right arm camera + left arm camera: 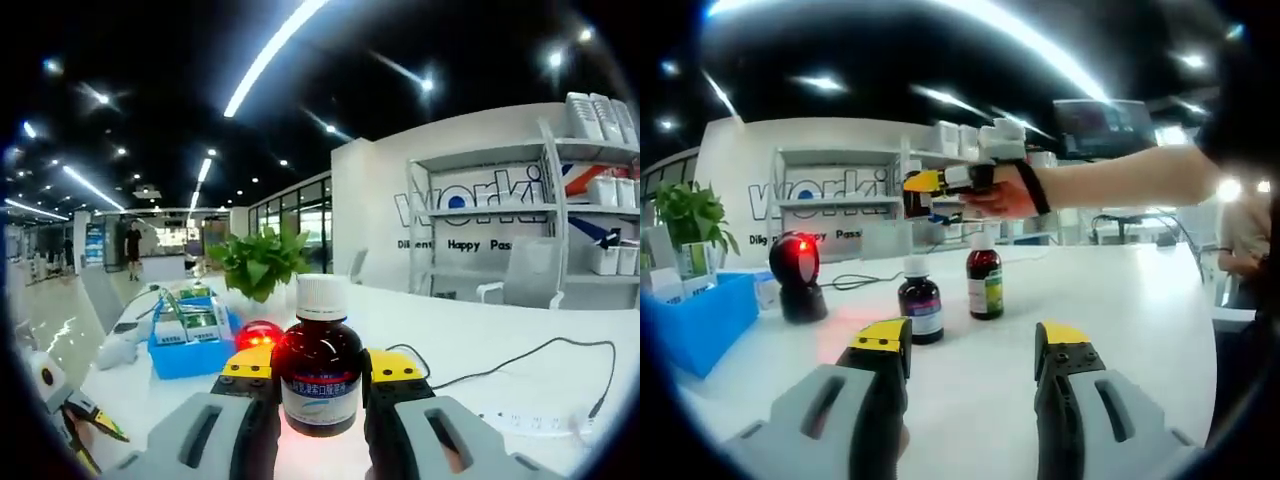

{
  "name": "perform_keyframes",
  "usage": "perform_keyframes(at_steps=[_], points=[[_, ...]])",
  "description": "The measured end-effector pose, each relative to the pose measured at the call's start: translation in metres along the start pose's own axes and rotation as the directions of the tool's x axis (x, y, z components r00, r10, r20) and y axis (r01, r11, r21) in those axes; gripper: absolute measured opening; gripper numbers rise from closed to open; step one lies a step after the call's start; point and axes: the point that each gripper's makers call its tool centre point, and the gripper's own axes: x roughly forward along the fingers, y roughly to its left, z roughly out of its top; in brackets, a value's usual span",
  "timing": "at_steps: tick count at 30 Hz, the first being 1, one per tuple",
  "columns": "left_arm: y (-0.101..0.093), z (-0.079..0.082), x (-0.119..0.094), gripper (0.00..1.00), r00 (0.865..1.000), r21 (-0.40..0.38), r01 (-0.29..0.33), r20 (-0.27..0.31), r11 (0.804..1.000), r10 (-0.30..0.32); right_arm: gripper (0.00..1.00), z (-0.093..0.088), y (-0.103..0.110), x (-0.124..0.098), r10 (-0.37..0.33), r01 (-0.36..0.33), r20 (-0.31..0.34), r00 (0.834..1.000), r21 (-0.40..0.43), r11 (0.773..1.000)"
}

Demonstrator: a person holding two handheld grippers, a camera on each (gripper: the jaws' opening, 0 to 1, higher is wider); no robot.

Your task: Rotate the medicine bottle to make it face forward pick up the medicine bottle inspect the drug traceability code place the medicine on the table

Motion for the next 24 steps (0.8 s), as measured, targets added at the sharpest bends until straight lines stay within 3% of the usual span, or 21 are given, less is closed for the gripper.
perform_keyframes(at_steps=[10, 24], points=[[-0.001, 0.001, 0.0, 0.4, 1.0, 0.001, 0.002, 0.003, 1.0, -0.002, 0.27, 0.005, -0.014, -0.037, -0.1, 0.1, 0.026, 0.995, 0.001, 0.995], [0.0, -0.001, 0.0, 0.4, 1.0, 0.007, 0.0, -0.003, 1.0, 0.0, 0.27, 0.01, -0.038, -0.093, -0.224, 0.225, 0.081, 0.971, -0.007, 0.974]])
